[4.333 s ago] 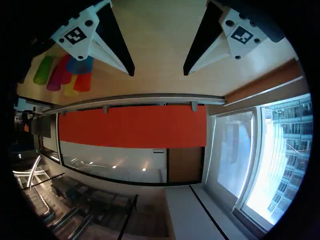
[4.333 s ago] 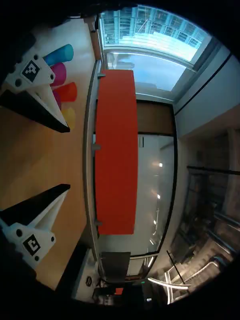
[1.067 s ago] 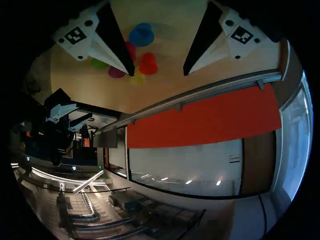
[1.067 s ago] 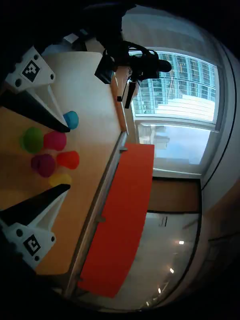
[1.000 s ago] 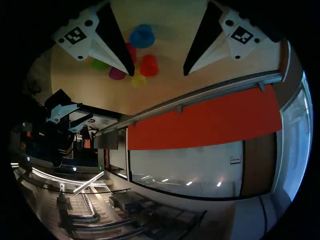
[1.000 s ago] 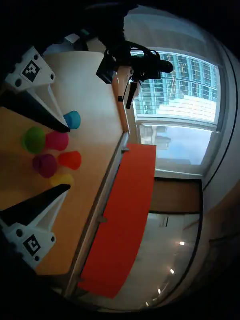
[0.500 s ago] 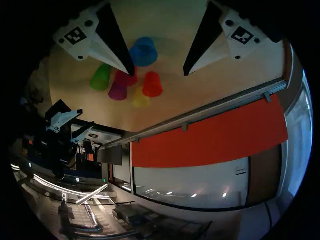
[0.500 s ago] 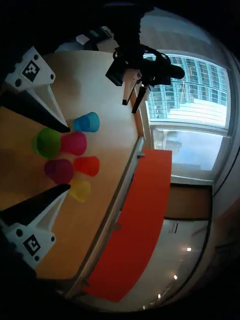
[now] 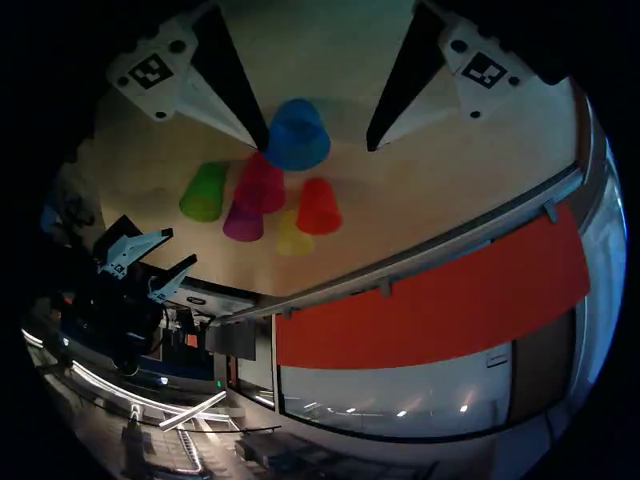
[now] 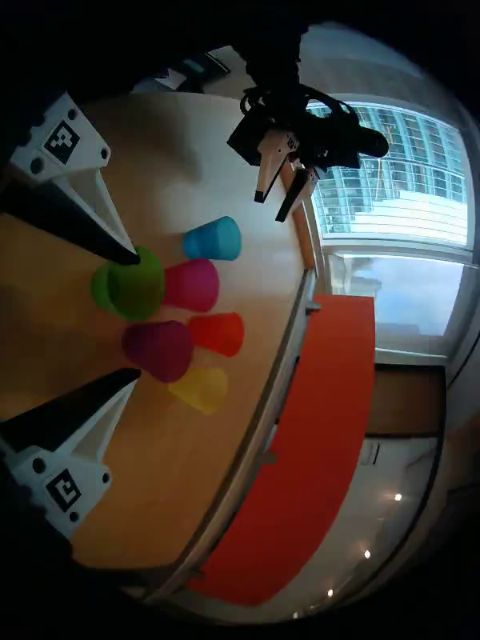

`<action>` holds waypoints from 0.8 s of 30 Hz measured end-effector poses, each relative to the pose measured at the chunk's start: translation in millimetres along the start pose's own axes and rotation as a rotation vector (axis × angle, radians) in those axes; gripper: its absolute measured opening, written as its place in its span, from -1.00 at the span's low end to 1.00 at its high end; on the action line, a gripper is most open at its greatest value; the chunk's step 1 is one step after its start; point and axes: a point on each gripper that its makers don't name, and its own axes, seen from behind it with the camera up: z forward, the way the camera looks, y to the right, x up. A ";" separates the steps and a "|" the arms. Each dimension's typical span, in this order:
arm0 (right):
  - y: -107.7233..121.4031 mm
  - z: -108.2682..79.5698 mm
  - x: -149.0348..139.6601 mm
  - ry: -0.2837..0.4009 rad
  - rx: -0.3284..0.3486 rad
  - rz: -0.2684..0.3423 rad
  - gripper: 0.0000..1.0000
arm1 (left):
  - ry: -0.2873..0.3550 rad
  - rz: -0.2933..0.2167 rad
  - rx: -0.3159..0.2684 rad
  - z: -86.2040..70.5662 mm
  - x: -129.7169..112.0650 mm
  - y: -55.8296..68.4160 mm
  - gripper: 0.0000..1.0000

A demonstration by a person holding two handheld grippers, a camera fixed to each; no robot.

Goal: Pour water

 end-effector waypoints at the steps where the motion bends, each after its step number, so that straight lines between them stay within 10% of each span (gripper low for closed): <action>1: -0.6 1.1 -2.9 -0.004 0.002 0.000 0.99 | -0.007 0.003 -0.005 0.9 -3.0 2.1 0.80; 24: -20.9 29.6 -50.5 -0.092 0.056 -0.007 0.98 | -0.156 0.024 -0.060 29.9 -58.7 15.5 0.80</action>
